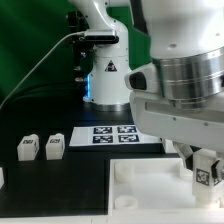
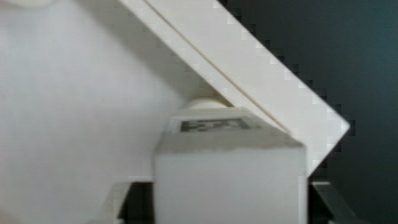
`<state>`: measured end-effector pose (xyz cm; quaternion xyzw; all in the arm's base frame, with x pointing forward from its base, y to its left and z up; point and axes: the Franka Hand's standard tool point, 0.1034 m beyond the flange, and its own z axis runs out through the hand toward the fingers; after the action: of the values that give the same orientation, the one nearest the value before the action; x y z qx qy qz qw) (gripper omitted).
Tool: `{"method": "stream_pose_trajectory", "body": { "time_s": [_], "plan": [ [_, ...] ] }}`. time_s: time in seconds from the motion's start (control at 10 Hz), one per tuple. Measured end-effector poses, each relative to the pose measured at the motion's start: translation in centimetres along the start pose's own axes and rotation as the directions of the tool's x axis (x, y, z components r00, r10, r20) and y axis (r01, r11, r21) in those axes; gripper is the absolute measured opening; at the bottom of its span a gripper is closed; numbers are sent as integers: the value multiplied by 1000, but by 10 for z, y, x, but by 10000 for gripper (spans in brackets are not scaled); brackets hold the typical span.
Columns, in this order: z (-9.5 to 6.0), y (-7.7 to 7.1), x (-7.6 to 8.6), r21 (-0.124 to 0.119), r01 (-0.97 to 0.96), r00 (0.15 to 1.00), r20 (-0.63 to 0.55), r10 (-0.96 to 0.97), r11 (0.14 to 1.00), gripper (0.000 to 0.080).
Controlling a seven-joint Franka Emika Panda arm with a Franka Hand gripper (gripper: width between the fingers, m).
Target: Assemble one leg
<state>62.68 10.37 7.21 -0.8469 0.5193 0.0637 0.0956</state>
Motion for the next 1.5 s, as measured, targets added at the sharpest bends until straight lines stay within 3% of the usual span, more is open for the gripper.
{"method": "stream_pose_trajectory", "body": {
  "time_s": [0.3, 0.5, 0.6, 0.7, 0.8, 1.0, 1.1, 1.3, 1.5],
  "plan": [
    [1, -2, -8, 25, -379, 926, 9, 379, 925, 294],
    [2, -2, -8, 31, -448, 894, 10, 448, 893, 294],
    [2, -2, -9, 30, -436, 900, 9, 436, 899, 358],
    [3, -2, -9, 29, -435, 901, 9, 434, 900, 552],
    [3, -2, -9, 29, -402, 916, 8, 402, 915, 619],
    [5, -2, -13, 24, -288, 958, 5, 288, 957, 643],
    [5, -1, -13, 15, -132, 991, 3, 132, 991, 648],
    [0, -2, -29, -61, 234, 972, -19, -236, 970, 649],
    [1, -2, -29, -63, 464, 885, -5, -465, 884, 649]
  ]
}}
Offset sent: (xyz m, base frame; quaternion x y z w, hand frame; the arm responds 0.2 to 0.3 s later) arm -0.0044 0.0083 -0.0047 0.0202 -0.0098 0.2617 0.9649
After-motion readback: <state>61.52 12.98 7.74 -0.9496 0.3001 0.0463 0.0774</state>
